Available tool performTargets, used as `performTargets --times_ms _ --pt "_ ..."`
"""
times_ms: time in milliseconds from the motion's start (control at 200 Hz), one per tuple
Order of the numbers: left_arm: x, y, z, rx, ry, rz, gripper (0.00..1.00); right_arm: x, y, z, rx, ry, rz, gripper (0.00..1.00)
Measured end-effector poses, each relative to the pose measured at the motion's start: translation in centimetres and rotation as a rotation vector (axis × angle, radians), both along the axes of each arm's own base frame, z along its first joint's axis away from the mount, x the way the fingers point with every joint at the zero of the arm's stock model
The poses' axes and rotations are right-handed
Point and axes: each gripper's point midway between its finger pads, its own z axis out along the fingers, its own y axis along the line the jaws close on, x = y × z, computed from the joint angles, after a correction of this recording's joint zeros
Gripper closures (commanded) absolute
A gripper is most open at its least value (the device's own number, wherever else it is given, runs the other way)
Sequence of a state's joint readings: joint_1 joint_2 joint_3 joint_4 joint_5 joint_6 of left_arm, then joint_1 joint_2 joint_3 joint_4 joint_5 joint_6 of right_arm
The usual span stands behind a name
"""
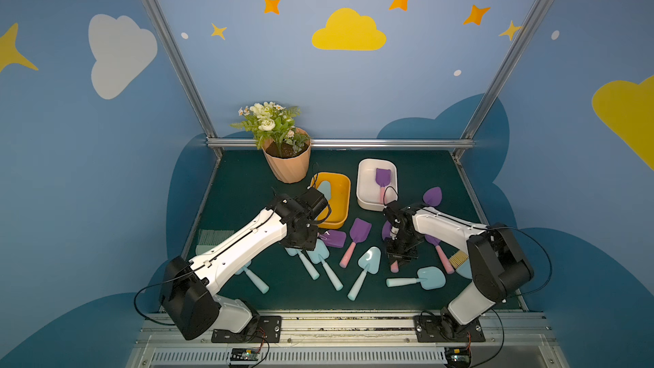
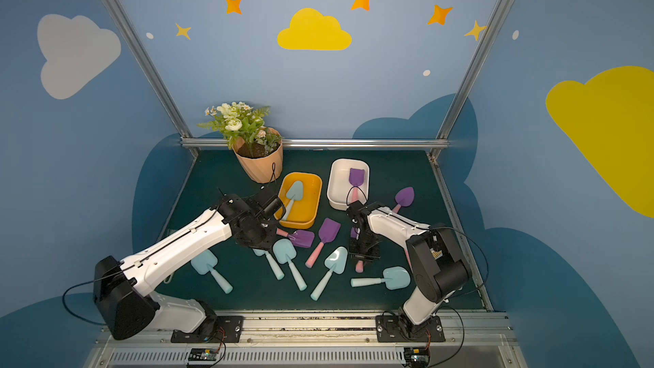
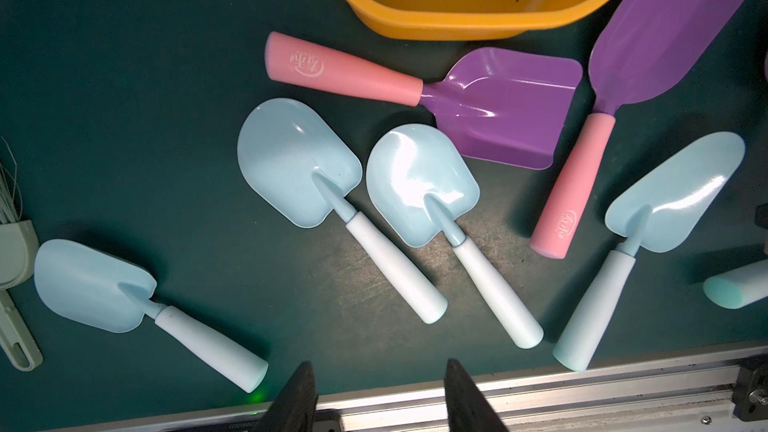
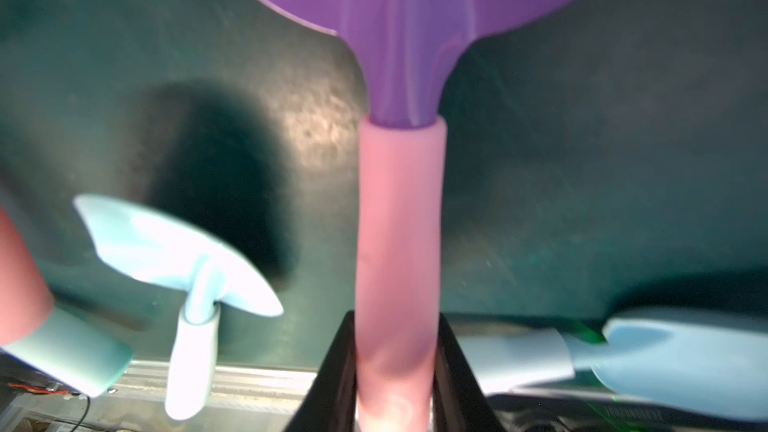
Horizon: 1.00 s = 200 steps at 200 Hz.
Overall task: Sort the small shovels by color and place them into the storage box
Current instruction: Pick up the shovel from the center of the board, then place the shovel in the storage box.
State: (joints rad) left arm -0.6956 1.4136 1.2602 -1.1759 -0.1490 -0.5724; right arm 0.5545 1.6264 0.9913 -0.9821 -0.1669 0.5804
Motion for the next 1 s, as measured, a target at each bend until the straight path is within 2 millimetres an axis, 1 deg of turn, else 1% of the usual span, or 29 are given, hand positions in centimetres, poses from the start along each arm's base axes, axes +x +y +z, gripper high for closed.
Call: performTargets --times_ms 175,310,410,460,561,631,711,771,836,1001 --pt "0.0 0.0 0.0 -0.001 0.001 -0.001 0.64 0.6 -0.3 2.4 0.0 -0.052 0.02 1.0" --pt "0.3 -0.4 0.2 -0.009 0.0 -0.005 0.66 0.8 -0.5 4.8 0.005 -0.086 0.03 1.0" --pt "0.6 -0.7 0.5 -0.016 -0.01 -0.008 0.66 1.3 -0.7 7.3 0.013 -0.118 0.035 1.0" --pt "0.8 -0.7 0.7 -0.02 -0.015 -0.007 0.66 2.0 -0.7 8.8 0.02 -0.143 0.034 1.0" --pt "1.1 -0.9 1.1 -0.028 -0.027 -0.003 0.66 4.1 -0.6 12.3 0.035 -0.215 0.035 1.0" --pt "1.4 -0.9 1.4 -0.032 -0.032 -0.002 0.66 6.0 -0.5 14.7 0.046 -0.263 0.04 1.0" --pt "1.7 -1.0 1.5 -0.033 -0.035 -0.003 0.65 8.2 -0.2 16.4 0.049 -0.291 0.05 1.0" --pt "1.9 -1.1 1.5 -0.032 -0.035 -0.006 0.65 9.9 0.0 16.9 0.046 -0.297 0.056 1.0" --pt "2.0 -1.2 1.4 -0.031 -0.032 -0.007 0.65 11.9 0.2 17.0 0.042 -0.293 0.061 1.0" --pt "2.3 -1.5 1.6 -0.041 -0.031 -0.014 0.65 17.4 1.0 16.4 0.05 -0.294 0.058 1.0"
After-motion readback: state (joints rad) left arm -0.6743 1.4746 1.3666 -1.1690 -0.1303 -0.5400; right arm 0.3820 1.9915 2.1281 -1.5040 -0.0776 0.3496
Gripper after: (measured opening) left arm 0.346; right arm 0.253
